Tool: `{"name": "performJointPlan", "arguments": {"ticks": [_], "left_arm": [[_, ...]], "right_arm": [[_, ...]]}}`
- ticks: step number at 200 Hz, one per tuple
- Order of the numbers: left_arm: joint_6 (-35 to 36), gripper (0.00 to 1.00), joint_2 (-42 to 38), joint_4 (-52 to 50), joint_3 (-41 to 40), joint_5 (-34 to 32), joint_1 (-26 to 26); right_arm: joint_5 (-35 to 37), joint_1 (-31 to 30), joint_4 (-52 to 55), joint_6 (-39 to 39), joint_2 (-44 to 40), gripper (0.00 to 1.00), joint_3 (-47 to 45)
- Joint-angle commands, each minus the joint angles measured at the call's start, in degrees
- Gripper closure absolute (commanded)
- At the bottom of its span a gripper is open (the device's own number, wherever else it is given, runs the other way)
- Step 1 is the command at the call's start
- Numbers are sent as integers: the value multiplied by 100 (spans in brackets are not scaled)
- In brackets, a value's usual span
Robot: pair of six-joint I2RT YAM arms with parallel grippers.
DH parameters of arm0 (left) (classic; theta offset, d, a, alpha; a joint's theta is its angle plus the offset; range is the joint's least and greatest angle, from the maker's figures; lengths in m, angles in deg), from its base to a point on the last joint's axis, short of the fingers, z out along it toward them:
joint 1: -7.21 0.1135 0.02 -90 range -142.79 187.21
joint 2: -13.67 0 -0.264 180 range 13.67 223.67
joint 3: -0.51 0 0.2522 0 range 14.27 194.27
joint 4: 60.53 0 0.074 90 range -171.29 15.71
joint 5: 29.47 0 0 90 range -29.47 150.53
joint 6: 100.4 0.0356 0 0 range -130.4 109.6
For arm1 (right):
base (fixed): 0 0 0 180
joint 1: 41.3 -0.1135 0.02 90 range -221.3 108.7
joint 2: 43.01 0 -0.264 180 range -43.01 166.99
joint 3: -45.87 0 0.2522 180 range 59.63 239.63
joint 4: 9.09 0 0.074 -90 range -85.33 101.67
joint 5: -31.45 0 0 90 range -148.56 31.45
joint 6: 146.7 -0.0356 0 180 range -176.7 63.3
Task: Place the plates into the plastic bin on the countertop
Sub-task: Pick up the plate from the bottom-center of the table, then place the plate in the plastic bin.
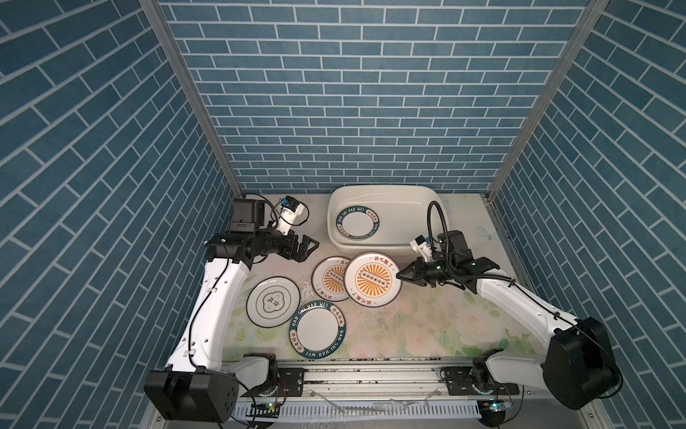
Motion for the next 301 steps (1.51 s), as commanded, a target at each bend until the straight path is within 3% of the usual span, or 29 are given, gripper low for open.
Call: {"name": "performJointPlan", "arguments": {"ticks": [1, 159, 227, 301], "left_arm": [[-25, 0, -70, -23, 156, 50, 30], [125, 0, -295, -51, 95, -47, 28], [76, 0, -256, -36, 47, 50, 28], [33, 0, -132, -59, 161, 76, 28]], "right_arm": [[-337, 115, -167, 191, 165, 100, 391], [-837, 1445, -220, 448, 2414, 100, 2647], [-76, 1810, 160, 859, 3559, 100, 3851], [1174, 2018, 277, 1100, 3899, 100, 4136]]}}
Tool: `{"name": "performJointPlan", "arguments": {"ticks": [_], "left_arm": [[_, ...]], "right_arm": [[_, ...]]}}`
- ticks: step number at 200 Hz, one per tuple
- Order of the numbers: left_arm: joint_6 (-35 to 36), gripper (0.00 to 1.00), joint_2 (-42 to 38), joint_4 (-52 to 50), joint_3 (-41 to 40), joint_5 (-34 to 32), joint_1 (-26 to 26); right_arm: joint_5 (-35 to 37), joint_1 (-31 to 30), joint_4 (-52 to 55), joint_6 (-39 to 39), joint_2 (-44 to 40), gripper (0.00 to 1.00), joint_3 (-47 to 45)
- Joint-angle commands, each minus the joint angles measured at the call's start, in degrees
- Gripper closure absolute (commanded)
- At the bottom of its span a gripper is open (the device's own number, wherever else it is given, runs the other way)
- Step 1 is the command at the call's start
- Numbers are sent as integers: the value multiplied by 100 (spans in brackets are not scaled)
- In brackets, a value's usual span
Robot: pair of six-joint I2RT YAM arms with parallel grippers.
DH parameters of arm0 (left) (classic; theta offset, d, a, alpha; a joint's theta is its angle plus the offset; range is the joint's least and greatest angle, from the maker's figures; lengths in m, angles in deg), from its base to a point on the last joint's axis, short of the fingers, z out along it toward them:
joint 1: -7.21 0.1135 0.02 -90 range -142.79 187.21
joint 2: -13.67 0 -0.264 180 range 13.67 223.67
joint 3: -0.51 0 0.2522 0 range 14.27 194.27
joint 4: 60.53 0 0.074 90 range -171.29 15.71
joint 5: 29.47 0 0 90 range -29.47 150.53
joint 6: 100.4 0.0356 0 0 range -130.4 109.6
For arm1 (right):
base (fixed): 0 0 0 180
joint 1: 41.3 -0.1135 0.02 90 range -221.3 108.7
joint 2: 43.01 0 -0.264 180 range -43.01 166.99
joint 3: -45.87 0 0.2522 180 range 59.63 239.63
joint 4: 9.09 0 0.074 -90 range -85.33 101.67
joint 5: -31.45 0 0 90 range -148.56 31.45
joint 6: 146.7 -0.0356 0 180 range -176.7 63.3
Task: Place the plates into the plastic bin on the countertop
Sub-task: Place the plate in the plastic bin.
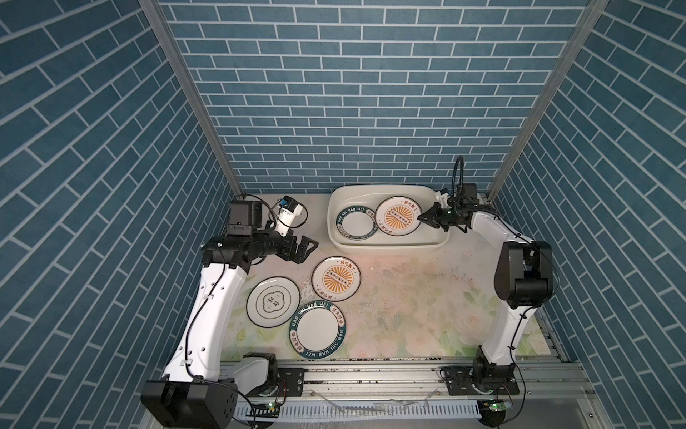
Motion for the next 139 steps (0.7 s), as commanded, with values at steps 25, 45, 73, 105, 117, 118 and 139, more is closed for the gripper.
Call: {"name": "performJointPlan", "arguments": {"ticks": [25, 45, 73, 105, 117, 118, 139], "left_arm": [[-88, 0, -3, 12, 51, 161, 23], [-86, 0, -8, 12, 20, 156, 23], [-90, 0, -14, 6, 34, 156, 23], [-104, 0, 37, 12, 54, 191, 23], [-108, 1, 57, 21, 66, 200, 28], [-103, 0, 58, 25, 68, 200, 26], [-99, 0, 65, 21, 61, 200, 23]], "right_arm": [[869, 61, -117, 365, 0, 100, 36], [952, 55, -62, 407, 106, 100, 129], [1159, 60, 62, 495, 237, 100, 275], [1620, 44, 236, 514, 288, 100, 409], [1633, 44, 254, 512, 317, 100, 441], [1636, 44, 256, 513, 322, 100, 445], [1631, 28, 314, 523, 416, 100, 535]]}}
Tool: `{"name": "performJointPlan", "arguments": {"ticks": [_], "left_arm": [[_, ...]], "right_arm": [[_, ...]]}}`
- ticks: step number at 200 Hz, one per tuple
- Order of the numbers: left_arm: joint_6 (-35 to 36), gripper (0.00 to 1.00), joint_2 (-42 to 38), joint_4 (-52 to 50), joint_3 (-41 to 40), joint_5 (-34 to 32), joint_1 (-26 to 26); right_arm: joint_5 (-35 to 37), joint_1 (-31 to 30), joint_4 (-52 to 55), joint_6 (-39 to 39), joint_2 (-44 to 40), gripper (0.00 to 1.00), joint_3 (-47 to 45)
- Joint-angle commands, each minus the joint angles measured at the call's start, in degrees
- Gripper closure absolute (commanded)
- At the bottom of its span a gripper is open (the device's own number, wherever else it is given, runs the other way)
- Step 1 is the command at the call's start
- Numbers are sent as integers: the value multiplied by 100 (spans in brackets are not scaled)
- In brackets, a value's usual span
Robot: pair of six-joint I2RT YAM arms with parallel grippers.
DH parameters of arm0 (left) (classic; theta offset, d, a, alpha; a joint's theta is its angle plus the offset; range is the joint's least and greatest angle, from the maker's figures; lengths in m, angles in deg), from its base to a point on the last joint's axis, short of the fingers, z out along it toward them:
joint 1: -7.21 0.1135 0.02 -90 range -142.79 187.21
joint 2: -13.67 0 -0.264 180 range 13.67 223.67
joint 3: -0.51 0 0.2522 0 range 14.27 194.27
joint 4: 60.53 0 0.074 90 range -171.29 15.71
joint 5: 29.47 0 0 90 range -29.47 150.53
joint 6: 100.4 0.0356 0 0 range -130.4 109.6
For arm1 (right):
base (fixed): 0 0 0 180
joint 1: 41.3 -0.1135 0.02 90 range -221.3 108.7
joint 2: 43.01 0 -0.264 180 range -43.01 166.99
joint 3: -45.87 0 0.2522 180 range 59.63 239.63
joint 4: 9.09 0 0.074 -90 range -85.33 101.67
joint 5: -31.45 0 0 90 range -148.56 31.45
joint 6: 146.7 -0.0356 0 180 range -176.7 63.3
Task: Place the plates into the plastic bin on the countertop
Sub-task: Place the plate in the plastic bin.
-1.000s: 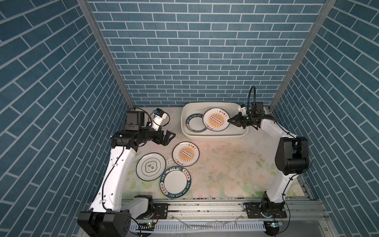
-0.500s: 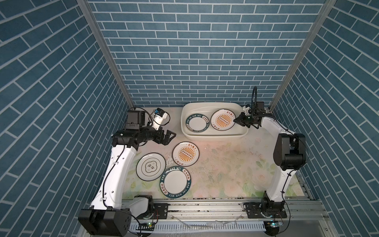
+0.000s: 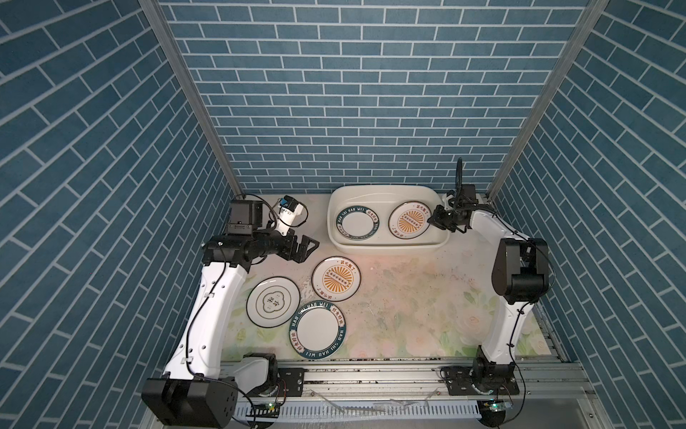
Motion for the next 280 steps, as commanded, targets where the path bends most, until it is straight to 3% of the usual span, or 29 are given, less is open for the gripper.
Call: {"name": "performJointPlan", "arguments": {"ticks": [1, 81, 280], "left_arm": [[-27, 0, 38, 17, 59, 86, 23], [-14, 0, 58, 36, 63, 68, 23], [-13, 0, 39, 78, 1, 103, 24]], "right_arm": [[99, -10, 87, 199, 85, 100, 277], [149, -161, 776, 533, 815, 100, 1172], [257, -194, 905, 472, 1529, 96, 1480]]}}
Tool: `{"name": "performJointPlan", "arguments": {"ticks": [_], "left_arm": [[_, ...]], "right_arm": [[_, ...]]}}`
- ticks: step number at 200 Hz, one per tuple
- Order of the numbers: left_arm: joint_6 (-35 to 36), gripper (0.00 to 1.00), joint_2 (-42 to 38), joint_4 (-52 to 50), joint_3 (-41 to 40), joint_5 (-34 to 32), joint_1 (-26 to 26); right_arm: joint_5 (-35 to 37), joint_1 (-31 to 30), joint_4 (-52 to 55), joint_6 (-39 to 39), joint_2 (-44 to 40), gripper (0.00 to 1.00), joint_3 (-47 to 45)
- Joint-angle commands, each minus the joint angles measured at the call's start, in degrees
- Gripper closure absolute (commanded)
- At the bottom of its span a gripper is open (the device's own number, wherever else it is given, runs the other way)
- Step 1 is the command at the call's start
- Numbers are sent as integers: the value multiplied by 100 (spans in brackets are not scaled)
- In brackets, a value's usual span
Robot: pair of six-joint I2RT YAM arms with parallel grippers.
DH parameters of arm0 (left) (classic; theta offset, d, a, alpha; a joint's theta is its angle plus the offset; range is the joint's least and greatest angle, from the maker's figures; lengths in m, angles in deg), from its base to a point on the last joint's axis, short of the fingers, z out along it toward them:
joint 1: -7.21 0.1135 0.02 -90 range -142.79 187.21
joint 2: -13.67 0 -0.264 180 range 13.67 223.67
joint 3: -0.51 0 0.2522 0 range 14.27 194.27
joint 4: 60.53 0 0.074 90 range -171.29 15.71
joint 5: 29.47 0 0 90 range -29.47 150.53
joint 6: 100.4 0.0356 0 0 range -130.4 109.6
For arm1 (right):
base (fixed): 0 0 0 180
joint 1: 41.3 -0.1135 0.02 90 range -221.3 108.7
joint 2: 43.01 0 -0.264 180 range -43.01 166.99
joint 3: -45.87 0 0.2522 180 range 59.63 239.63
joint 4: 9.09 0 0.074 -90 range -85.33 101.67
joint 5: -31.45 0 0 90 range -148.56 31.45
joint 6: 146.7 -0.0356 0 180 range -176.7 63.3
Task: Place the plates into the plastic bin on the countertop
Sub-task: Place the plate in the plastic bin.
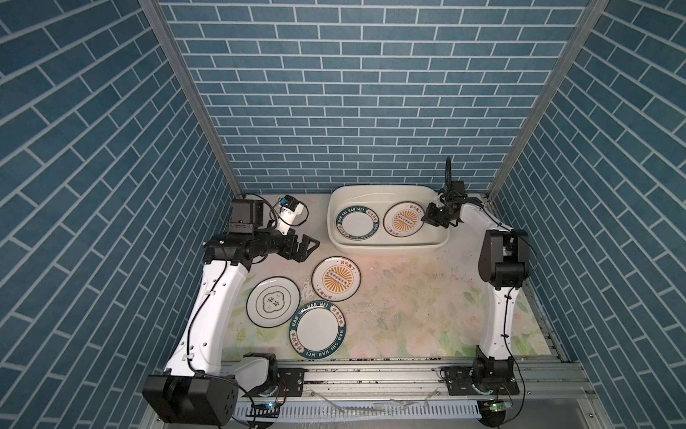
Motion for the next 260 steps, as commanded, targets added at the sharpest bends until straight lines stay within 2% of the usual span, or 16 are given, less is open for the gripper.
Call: {"name": "performJointPlan", "arguments": {"ticks": [1, 260], "left_arm": [[-5, 0, -24, 41, -1, 86, 24], [-127, 0, -28, 126, -37, 243, 32]], "right_arm": [[233, -30, 286, 201, 258, 96, 32], [303, 83, 320, 51, 311, 84, -180]]}}
